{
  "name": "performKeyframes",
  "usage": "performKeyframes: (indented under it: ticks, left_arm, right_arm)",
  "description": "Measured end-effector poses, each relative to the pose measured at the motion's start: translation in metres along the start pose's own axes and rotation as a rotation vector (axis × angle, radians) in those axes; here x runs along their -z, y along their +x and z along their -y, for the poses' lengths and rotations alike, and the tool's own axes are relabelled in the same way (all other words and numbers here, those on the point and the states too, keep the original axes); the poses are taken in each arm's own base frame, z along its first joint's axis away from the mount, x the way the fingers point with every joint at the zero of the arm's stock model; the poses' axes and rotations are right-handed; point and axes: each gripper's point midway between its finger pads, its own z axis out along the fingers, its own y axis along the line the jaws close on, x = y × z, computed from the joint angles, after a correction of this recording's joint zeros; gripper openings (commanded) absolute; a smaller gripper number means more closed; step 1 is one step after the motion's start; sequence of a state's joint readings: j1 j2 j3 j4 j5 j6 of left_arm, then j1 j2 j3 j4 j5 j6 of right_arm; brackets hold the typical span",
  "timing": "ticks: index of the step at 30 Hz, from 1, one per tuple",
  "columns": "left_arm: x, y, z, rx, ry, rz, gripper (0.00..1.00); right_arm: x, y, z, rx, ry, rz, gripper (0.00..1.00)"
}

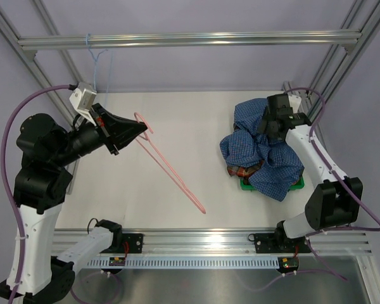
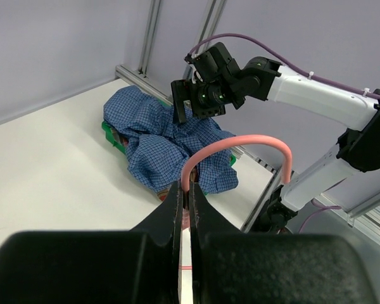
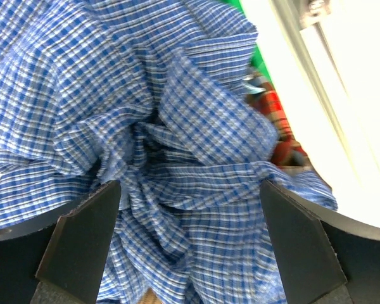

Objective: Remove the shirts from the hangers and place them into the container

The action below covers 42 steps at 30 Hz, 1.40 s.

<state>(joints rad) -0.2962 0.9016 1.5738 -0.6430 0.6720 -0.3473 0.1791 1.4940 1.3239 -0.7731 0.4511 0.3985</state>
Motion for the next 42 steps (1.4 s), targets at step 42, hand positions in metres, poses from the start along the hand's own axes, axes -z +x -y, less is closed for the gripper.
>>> performKeyframes:
  ticks: [42]
  left_arm:
    - [-0.008,0.019,0.152,0.253,1.114,-0.185,0.00]
  right_arm:
    - [0.390,0.033,-0.082,0.342,-2.037,0.064,0.85]
